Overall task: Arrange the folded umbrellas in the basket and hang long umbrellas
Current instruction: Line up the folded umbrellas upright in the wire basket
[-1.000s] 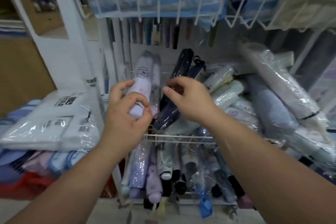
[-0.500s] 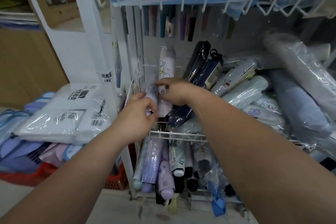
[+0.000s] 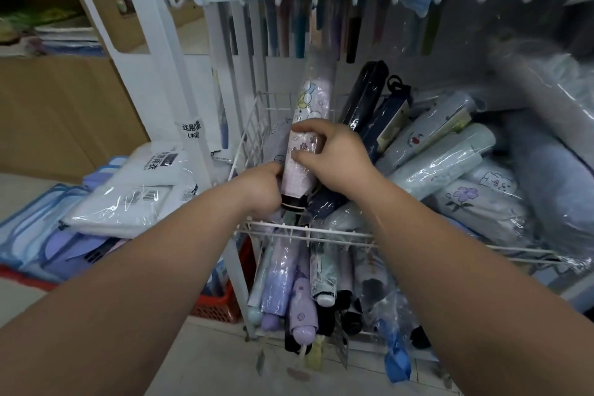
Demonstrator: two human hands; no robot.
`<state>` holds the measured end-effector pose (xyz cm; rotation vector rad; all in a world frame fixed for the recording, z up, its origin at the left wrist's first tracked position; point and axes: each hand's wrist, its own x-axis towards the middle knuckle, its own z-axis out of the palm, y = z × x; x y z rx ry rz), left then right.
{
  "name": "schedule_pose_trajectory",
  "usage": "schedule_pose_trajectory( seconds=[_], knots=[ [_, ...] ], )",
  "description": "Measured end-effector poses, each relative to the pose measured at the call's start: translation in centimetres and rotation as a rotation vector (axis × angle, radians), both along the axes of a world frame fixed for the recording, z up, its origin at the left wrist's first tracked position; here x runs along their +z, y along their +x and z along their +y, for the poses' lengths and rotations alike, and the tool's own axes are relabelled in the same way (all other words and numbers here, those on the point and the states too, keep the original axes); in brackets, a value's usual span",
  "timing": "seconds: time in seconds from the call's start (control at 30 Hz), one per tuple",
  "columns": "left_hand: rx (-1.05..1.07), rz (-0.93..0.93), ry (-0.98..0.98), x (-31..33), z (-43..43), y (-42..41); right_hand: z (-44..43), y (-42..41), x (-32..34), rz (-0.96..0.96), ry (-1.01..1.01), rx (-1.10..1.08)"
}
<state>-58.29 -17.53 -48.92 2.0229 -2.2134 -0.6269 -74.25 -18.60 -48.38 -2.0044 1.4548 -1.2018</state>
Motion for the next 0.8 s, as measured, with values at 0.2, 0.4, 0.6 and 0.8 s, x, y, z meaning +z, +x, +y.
schedule_pose_trajectory(
  seconds=[0.2,0.4,0.6,0.8],
  knots=[
    [0.048,0.076,-0.055,-0.3,-1.1,-0.1,0.6,-3.1,0.6,-0.132,0.021,-0.041],
    [0.005,-0.007,-0.22,-0.7,-0.3,-0.2,0.3,-3.4,0.3,-0.085,0.101,0.028],
    [-0.165,-0.573,-0.384,0.7,-0.5,0.0,0.3,-3.4,0.0,-0.091,0.082,0.045],
    [-0.322,-0.965,-0.368,0.9,-0.2,0.7,0.7,-3.3,0.0,-0.057,0.065,0.051]
  ],
)
